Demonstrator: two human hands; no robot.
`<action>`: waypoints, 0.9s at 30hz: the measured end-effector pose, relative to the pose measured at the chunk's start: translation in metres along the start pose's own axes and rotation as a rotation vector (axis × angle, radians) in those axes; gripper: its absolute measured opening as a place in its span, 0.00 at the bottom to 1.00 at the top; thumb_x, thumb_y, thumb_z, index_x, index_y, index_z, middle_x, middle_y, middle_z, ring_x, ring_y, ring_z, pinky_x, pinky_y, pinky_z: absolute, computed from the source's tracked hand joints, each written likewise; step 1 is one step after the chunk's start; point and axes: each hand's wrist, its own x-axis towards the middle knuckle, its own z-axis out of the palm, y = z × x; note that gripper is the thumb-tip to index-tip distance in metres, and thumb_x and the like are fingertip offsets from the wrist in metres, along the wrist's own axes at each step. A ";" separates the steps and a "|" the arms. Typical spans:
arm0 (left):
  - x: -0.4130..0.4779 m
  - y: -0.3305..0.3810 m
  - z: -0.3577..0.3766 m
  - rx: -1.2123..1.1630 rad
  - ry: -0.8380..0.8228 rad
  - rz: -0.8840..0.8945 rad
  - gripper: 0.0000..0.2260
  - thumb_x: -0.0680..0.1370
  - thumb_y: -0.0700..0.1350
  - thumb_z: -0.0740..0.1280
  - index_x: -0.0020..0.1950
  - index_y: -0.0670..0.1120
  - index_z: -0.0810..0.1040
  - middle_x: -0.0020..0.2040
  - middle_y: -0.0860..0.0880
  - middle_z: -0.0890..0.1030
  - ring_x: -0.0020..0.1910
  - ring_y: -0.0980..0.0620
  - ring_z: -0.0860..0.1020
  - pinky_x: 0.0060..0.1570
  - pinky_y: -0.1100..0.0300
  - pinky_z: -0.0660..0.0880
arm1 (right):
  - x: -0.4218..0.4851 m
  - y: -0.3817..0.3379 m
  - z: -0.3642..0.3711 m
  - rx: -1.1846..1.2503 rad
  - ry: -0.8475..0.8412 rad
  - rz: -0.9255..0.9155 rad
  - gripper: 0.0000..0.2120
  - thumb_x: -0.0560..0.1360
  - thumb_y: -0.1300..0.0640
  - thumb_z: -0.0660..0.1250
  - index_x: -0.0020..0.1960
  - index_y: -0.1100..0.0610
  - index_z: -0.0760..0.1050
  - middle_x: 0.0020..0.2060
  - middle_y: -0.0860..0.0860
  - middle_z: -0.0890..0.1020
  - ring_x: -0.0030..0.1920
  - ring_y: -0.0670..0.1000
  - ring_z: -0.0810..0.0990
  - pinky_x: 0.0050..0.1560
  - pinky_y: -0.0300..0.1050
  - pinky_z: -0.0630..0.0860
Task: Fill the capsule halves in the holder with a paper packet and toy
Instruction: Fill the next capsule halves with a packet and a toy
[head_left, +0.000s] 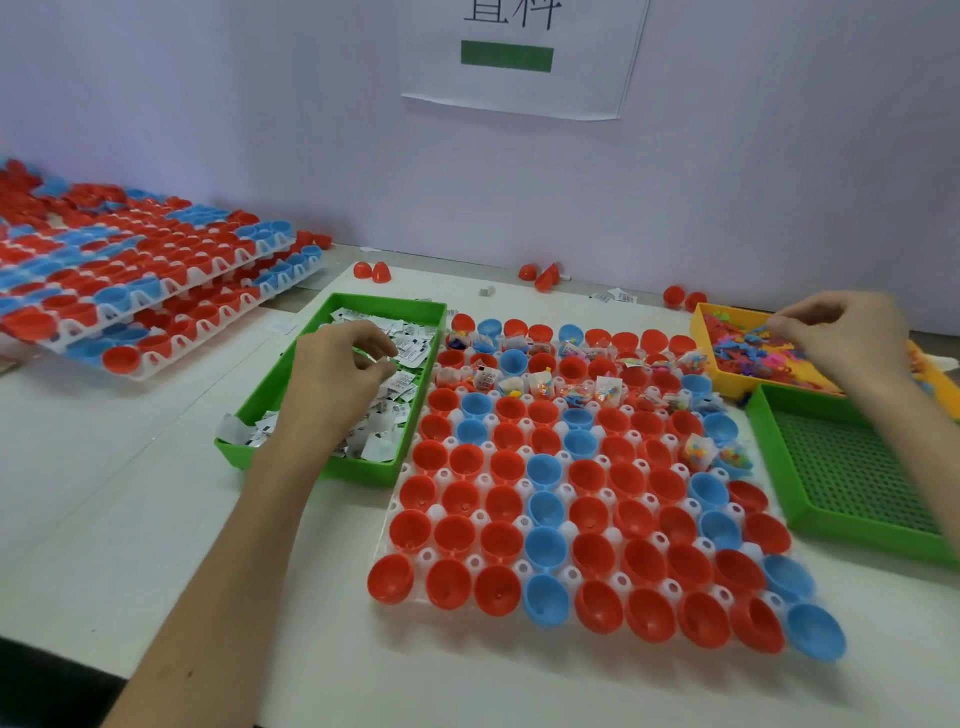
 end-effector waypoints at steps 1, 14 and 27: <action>0.000 0.001 -0.002 -0.017 0.029 0.011 0.05 0.74 0.37 0.74 0.45 0.47 0.84 0.40 0.54 0.82 0.38 0.59 0.80 0.37 0.70 0.70 | -0.001 -0.001 0.000 0.019 0.019 -0.006 0.06 0.73 0.56 0.75 0.46 0.58 0.84 0.42 0.58 0.85 0.40 0.51 0.80 0.40 0.39 0.73; -0.004 0.006 -0.006 -0.071 0.192 0.046 0.06 0.75 0.42 0.75 0.50 0.51 0.83 0.39 0.56 0.81 0.34 0.59 0.76 0.36 0.68 0.70 | -0.068 -0.071 -0.006 0.429 -0.060 -0.111 0.06 0.76 0.59 0.72 0.49 0.49 0.82 0.42 0.48 0.85 0.30 0.44 0.79 0.35 0.37 0.78; -0.086 0.086 -0.002 -0.567 0.118 0.062 0.08 0.71 0.41 0.77 0.44 0.54 0.83 0.37 0.54 0.83 0.37 0.56 0.80 0.36 0.65 0.77 | -0.153 -0.146 -0.017 0.626 -0.439 -0.338 0.09 0.73 0.63 0.74 0.48 0.50 0.84 0.44 0.45 0.87 0.46 0.46 0.85 0.49 0.38 0.81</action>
